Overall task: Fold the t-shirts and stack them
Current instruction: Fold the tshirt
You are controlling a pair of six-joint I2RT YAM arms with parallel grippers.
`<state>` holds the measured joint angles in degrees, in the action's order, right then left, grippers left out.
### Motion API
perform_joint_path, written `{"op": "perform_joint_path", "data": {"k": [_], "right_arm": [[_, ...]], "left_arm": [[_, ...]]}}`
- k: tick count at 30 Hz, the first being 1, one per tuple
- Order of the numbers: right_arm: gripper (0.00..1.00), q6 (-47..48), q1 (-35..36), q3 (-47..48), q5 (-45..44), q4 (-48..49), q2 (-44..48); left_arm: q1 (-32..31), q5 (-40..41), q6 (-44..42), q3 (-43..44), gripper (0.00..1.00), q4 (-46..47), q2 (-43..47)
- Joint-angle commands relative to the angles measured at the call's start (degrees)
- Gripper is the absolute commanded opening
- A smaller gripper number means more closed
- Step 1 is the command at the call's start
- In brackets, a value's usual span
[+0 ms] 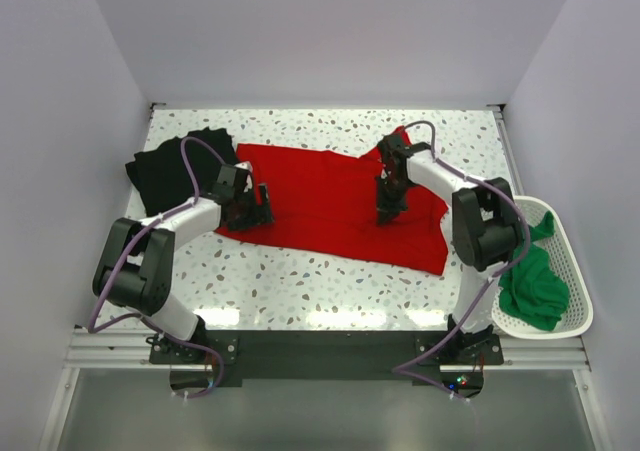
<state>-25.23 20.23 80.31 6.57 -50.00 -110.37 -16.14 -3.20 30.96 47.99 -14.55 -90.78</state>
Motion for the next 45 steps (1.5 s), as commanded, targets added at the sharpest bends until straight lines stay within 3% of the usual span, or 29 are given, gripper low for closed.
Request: {"op": "perform_joint_path", "data": {"k": [1,13,23,32,35,39,45], "right_arm": [[0.02,1.3,0.4,4.9,-1.2,-2.4,-2.6],[0.06,2.4,0.5,15.8,-1.8,-5.5,-9.7],[0.08,2.0,0.9,18.8,-1.0,-5.9,-11.2],[0.41,2.1,1.0,24.1,-2.0,-8.6,-10.7],[0.48,2.1,0.9,24.9,-2.1,-9.6,-9.4],[0.56,1.6,0.9,21.5,-2.7,-9.2,-5.0],[0.62,-0.6,0.8,5.3,-2.7,-5.6,5.8]], "left_arm": [[0.3,0.3,0.3,-0.7,0.82,1.8,-0.1],[0.4,0.5,0.2,-1.8,0.82,1.2,0.6],[0.4,0.2,0.2,-1.7,0.82,1.1,0.7],[0.4,0.5,-0.3,-1.3,0.82,0.5,1.0],[0.4,0.5,-0.4,-0.8,0.82,0.1,1.3],[0.4,0.7,-0.4,0.8,0.82,-0.2,2.1],[0.4,0.7,-0.4,1.5,0.82,-0.1,-0.1]]}}
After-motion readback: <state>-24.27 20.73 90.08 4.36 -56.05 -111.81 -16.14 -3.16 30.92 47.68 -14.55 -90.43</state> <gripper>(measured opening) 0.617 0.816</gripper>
